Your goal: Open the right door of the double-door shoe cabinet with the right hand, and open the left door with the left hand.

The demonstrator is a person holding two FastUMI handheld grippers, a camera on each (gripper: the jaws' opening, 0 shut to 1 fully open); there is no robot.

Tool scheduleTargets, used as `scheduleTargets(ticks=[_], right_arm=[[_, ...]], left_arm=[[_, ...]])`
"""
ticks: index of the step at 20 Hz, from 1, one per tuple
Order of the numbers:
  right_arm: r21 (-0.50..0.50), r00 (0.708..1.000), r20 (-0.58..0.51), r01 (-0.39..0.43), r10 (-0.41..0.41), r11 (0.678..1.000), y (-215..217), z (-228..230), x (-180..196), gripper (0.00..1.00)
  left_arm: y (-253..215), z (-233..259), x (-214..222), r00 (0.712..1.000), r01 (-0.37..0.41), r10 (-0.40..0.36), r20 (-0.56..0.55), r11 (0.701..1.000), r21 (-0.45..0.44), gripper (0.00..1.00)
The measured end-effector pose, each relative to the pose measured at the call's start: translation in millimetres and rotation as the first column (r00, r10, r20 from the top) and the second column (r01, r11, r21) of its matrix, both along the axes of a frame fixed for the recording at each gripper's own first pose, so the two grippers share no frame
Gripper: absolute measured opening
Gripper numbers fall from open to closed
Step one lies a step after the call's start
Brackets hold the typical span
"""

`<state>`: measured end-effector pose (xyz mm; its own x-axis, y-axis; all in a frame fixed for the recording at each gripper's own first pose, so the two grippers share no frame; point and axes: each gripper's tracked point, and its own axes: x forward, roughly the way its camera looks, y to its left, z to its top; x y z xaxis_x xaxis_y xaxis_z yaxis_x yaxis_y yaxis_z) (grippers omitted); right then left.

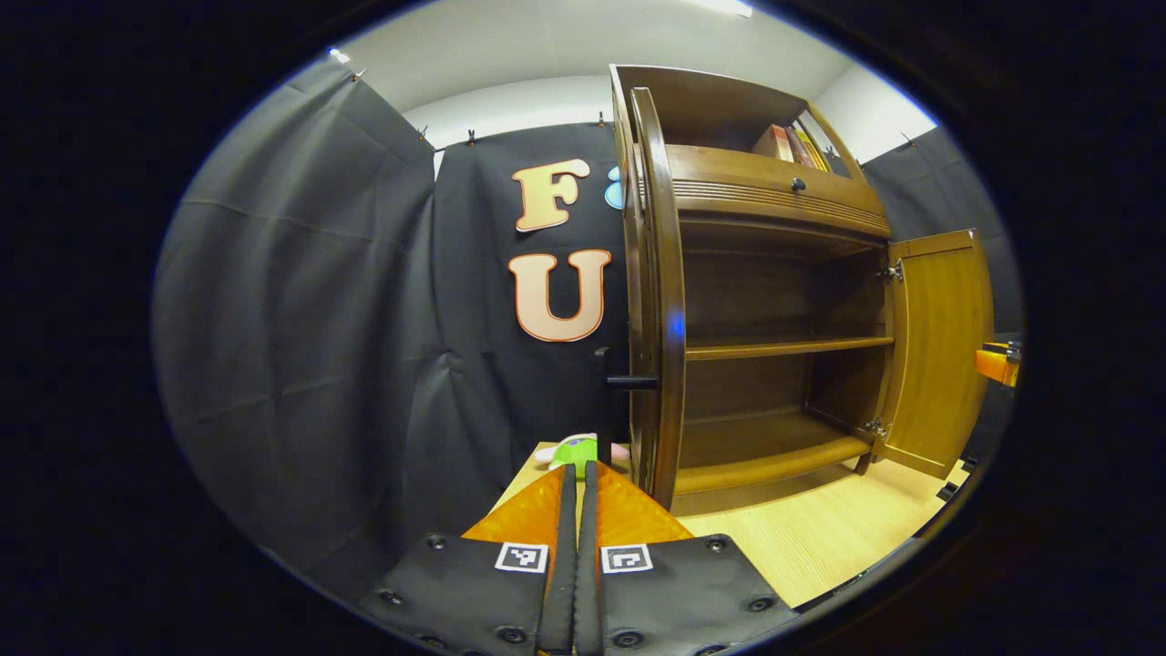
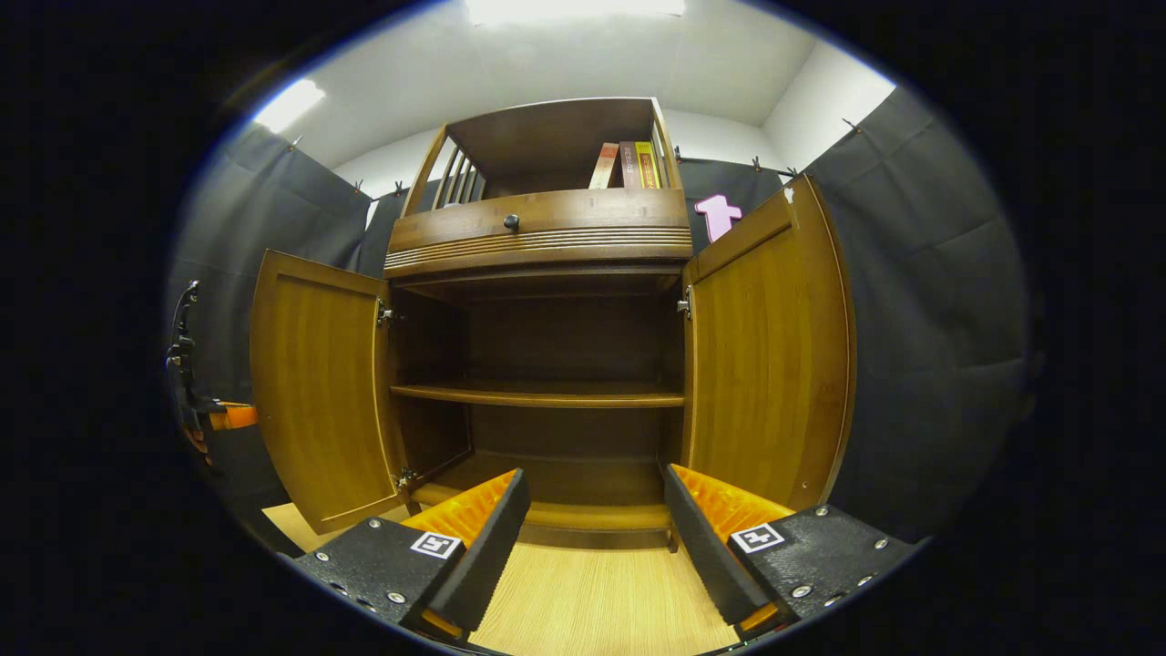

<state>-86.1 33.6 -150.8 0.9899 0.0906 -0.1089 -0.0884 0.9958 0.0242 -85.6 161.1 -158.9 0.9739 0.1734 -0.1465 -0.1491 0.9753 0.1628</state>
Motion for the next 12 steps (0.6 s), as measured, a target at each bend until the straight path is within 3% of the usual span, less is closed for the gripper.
scheduleTargets(ticks=[1,3,4,5,7,11,12], right_arm=[[-0.001,1.0,-0.002,0.0,0.0,1.0,0.1,-0.6,0.7,0.92],[0.004,1.0,-0.007,0.0,0.0,1.0,0.2,-0.9,3.7,0.92],[0.006,1.0,-0.008,-0.001,0.001,1.0,0.7,-0.2,4.6,0.92],[0.006,1.0,-0.006,-0.001,0.001,1.0,1.5,1.1,6.5,0.92],[0.009,1.0,-0.01,-0.009,0.009,1.0,2.0,2.5,8.6,0.92],[0.04,1.0,-0.017,-0.01,0.011,0.999,-4.4,11.5,14.2,0.92],[0.047,1.0,-0.01,-0.008,0.008,0.999,-7.2,16.3,16.5,0.92]], left_arm=[[-3.7,5.1,-4.5,1.0,-0.008,0.008,0.008,1.0,0.003,0.15],[-14.7,21.8,-14.4,0.999,-0.017,0.016,0.042,1.0,0.016,0.0],[-22.2,28.1,-17.7,0.999,-0.016,0.015,0.05,1.0,0.024,0.14],[-33.1,29.7,-20.9,0.999,-0.003,0.001,0.048,1.0,0.03,0.07],[-47.4,35.8,-21.4,0.999,0.004,-0.006,0.049,0.999,0.039,0.11],[-94.7,52.4,-15.9,0.996,0.063,-0.061,0.069,0.998,-0.03,0.19],[-106.3,58.5,-12.6,0.994,0.079,-0.076,0.078,0.996,-0.039,0.26]])
